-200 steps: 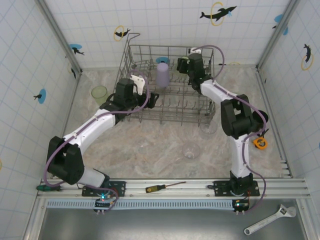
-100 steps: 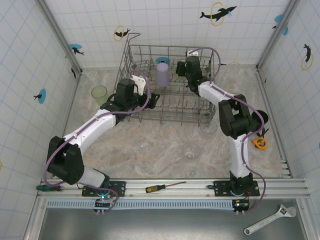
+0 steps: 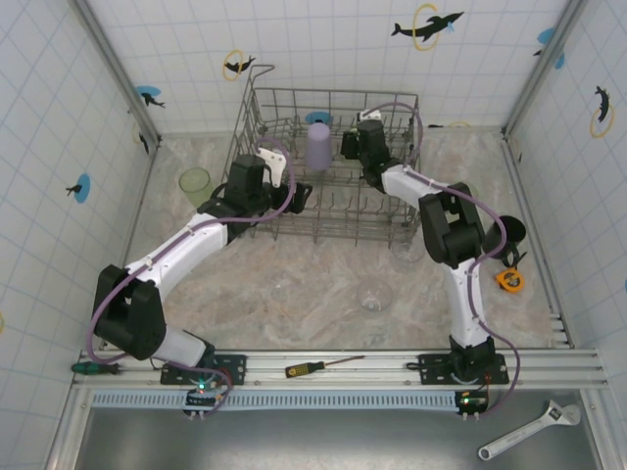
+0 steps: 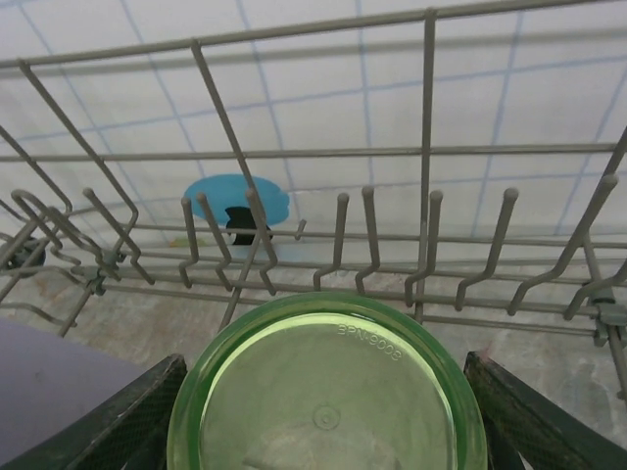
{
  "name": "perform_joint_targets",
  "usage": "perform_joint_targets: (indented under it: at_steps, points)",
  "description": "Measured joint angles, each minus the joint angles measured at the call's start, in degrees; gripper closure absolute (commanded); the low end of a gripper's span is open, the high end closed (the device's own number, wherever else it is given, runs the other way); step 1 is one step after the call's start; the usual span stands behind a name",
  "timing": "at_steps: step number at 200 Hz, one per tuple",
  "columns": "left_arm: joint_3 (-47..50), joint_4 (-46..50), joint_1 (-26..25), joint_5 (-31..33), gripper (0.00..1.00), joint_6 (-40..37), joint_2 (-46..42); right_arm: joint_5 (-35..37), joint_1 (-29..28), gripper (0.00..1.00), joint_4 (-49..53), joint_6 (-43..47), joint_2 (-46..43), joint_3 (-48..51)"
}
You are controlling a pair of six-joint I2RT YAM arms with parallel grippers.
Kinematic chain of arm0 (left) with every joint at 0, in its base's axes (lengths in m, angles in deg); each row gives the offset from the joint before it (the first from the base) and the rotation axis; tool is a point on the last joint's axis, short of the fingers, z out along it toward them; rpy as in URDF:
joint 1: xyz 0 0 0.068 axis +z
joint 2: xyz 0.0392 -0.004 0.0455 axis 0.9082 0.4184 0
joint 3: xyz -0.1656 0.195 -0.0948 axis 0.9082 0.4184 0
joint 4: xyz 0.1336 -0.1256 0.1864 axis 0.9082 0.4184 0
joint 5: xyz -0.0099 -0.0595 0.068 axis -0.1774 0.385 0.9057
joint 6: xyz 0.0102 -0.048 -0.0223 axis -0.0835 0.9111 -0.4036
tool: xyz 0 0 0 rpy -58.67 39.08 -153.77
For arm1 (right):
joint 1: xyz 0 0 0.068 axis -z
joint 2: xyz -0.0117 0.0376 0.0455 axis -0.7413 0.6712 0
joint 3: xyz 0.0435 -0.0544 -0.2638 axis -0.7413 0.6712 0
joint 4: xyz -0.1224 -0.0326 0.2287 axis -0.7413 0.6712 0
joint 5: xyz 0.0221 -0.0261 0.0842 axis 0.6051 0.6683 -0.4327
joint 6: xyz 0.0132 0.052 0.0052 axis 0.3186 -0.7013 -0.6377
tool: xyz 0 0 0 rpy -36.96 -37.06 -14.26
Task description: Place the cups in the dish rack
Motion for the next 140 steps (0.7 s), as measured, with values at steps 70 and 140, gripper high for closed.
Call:
perform_joint_targets:
  at_steps: [70, 140]
  points:
    - [0.00, 0.24, 0.00, -0.02, 0.03, 0.02, 0.00, -0.02, -0.11, 0.18, -1.16, 0.20, 1.07, -0.02]
    - [-0.02, 0.35, 0.00, -0.26, 0.03, 0.07, -0.20, 0.28, -1.33, 0.00, 2.45, -0.44, -1.44, 0.00]
